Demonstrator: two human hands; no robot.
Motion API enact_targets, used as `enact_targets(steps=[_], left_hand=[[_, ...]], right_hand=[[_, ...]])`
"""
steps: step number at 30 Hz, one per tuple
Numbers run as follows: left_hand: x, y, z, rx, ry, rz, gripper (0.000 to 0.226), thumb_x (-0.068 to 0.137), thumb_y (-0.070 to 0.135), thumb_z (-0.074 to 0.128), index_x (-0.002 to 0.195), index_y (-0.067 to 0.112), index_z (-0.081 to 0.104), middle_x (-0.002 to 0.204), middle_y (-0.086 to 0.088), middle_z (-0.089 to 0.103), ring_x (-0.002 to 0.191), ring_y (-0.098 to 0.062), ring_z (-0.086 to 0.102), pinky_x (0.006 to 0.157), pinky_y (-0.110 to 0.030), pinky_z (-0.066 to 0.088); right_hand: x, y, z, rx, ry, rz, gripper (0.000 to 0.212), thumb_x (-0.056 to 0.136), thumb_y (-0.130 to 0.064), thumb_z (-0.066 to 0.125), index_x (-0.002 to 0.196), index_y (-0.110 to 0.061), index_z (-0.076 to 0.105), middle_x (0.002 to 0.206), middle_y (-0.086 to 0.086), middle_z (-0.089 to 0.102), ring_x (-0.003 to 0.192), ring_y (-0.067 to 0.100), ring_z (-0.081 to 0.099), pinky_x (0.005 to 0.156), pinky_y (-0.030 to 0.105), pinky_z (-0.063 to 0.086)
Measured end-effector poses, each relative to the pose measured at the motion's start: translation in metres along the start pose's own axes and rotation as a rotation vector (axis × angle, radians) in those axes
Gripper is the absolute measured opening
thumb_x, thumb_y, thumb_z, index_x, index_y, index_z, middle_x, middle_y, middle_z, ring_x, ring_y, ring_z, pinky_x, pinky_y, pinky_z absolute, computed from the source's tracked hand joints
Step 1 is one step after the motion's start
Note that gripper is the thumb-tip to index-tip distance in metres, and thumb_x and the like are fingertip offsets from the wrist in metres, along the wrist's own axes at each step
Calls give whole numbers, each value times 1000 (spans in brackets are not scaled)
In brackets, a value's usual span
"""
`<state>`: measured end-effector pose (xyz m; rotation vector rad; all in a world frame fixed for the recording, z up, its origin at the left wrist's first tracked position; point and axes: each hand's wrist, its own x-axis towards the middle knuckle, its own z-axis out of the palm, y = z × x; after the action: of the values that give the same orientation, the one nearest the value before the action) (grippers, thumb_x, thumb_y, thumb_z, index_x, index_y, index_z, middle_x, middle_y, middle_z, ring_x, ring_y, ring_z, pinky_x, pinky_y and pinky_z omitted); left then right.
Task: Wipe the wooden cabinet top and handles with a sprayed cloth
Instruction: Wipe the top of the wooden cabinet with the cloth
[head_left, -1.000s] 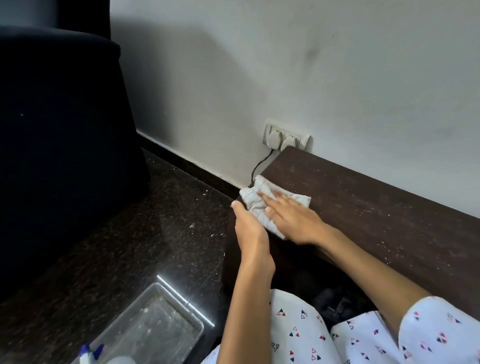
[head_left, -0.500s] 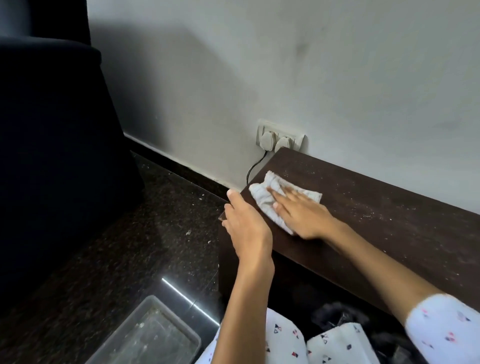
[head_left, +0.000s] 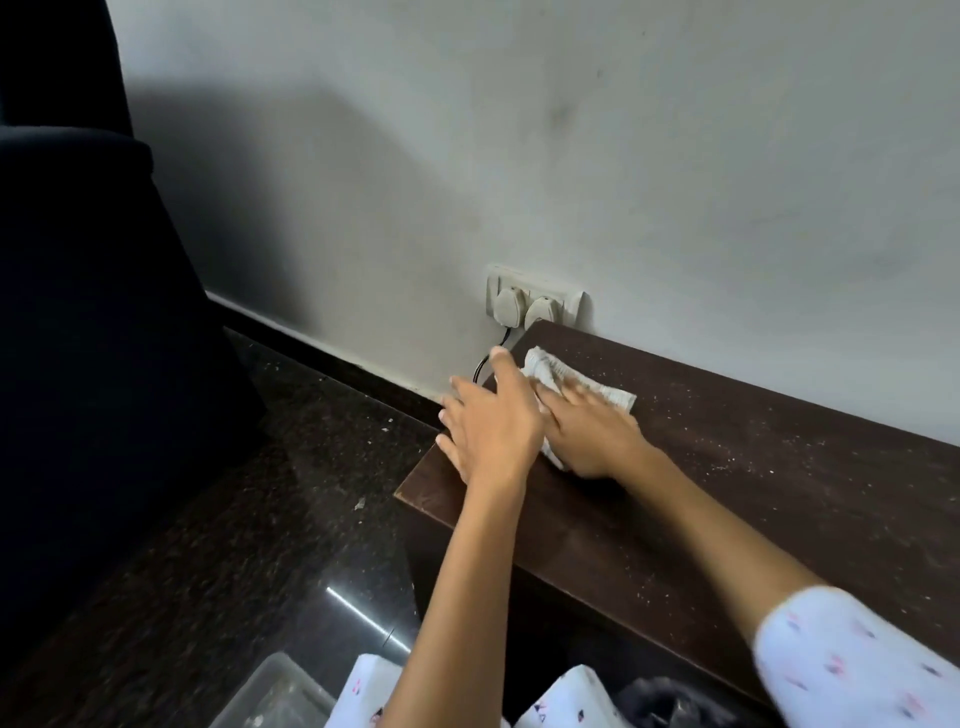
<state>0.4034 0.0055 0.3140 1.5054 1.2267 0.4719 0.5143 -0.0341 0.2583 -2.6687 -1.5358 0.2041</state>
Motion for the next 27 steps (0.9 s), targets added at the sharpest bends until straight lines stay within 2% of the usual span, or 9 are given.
enact_targets(steps=[3,6,9,12,15,18,22,25,27], left_hand=[[4,-8,12,144,15,74,69,96,51,20,150,8,19,158,-11,17,147,-27,12,120,-45,3],[1,-13,15,233,56,161,70,96,51,20,151,8,13,160,-9,14,148,-26,9,118,-44,0],[3,-16,15,298,50,182,73,95,53,20,151,7,9,159,-11,13,148,-26,10,119,-43,1],[6,-18,14,369,-24,107,77,94,56,17,151,7,3,159,-16,10,147,-28,8,119,-42,1],[4,-18,14,434,-61,81,78,94,57,18,151,6,2,159,-18,10,147,-29,7,119,-41,1],[3,-19,11,502,-47,97,78,94,56,18,151,5,2,159,-18,7,148,-30,5,119,-41,0],[9,-22,8,543,-32,85,79,94,57,18,151,5,2,159,-18,9,148,-29,6,119,-42,0],[12,-20,11,575,-30,82,79,94,58,17,151,5,0,159,-18,9,148,-30,5,119,-42,0],[10,-20,15,615,-20,80,79,94,58,17,151,5,0,158,-20,9,147,-32,6,119,-43,0]], right_hand=[[28,-12,-2,48,32,6,59,99,-42,31,151,-23,9,159,6,3,146,21,7,118,39,7],[2,-19,-6,28,3,-243,70,95,-31,49,151,-21,9,159,3,6,146,17,8,118,37,13],[-27,4,3,0,43,-387,63,99,-28,38,151,-23,4,159,-3,3,146,13,4,118,34,14],[-11,25,1,34,11,-154,51,103,-36,19,152,-27,7,159,0,6,146,15,6,117,33,8],[23,14,-10,26,-35,84,52,103,-37,21,152,-24,6,160,5,4,146,19,3,116,35,2],[20,-14,-16,68,-64,-55,59,101,-34,34,152,-22,5,160,6,2,146,20,3,117,34,1],[-16,-10,-13,22,-65,-302,69,94,-24,49,151,-25,9,158,0,11,145,14,10,114,26,11],[9,19,-14,44,-32,-44,50,102,-33,25,151,-26,13,158,1,17,143,18,19,113,34,21],[39,28,-16,-20,12,123,49,103,-33,22,150,-24,15,158,4,18,142,24,23,110,40,25]])
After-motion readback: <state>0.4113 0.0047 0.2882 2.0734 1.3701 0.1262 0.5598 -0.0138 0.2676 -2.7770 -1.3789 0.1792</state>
